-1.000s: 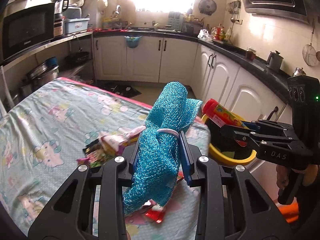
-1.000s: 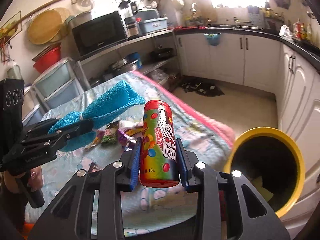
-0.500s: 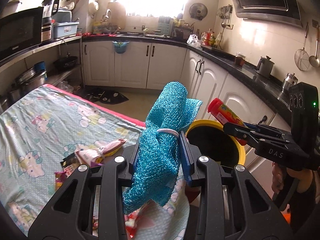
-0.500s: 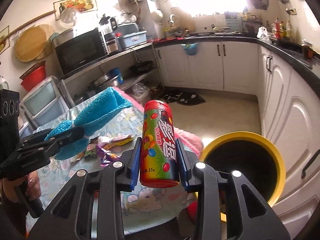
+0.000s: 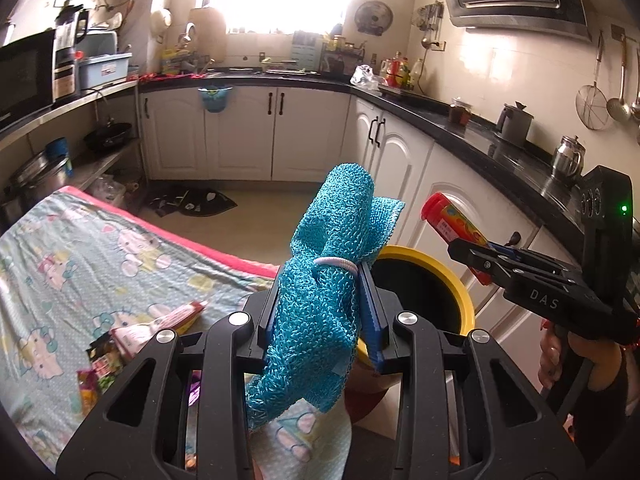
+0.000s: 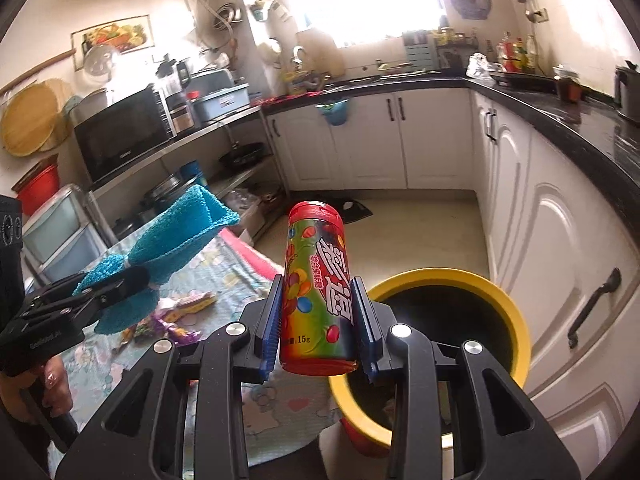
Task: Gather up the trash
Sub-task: 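Carry the candy tube with right tool while left tool carries the blue scrubber over the bin, then open both tools to drop the candy tube and blue scrubber into the bin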
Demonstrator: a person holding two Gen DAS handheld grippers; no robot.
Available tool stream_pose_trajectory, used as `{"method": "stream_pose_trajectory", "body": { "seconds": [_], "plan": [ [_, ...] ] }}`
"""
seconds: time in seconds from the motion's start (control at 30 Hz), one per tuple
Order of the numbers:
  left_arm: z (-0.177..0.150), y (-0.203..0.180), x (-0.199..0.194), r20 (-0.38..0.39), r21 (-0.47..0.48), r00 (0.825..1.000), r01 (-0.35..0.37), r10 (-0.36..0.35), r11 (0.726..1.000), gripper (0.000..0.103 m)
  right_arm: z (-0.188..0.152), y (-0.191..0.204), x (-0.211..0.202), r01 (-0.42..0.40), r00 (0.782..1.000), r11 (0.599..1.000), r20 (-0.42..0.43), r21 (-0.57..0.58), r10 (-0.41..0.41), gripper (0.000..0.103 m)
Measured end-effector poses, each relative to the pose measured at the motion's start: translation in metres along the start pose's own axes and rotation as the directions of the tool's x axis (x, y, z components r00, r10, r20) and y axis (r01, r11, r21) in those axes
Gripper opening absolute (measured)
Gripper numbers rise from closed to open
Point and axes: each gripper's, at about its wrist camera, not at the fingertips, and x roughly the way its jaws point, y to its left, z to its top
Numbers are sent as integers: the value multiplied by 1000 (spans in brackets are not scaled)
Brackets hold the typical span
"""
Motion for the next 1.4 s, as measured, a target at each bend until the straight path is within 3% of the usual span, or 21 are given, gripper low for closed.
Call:
{"method": "stream_pose_trajectory", "body": {
  "seconds": [0.3, 0.57, 0.97, 1.2, 1.4],
  "plan": [
    [8, -28, 33, -23, 30, 999, 34, -33, 999, 27, -8, -30, 7, 115, 993, 993, -5, 36, -115, 31],
    [6, -48, 74, -73, 34, 995, 67, -65, 997, 27, -25, -54, 30, 199, 979, 978, -62, 59, -195, 31],
    [-7, -63, 132, -176, 19, 980, 96, -91, 995, 29, -52, -83, 62, 250, 960, 963, -158, 101, -233, 27],
    [-15, -65, 153, -215, 12, 972, 96, -91, 995, 43, -57, -94, 66, 283, 949, 950, -183, 132, -258, 28],
    [-15, -61, 150, -206, 4, 976, 78, -75, 997, 61, -54, -98, 58, 307, 945, 937, -167, 164, -280, 40]
  ]
}}
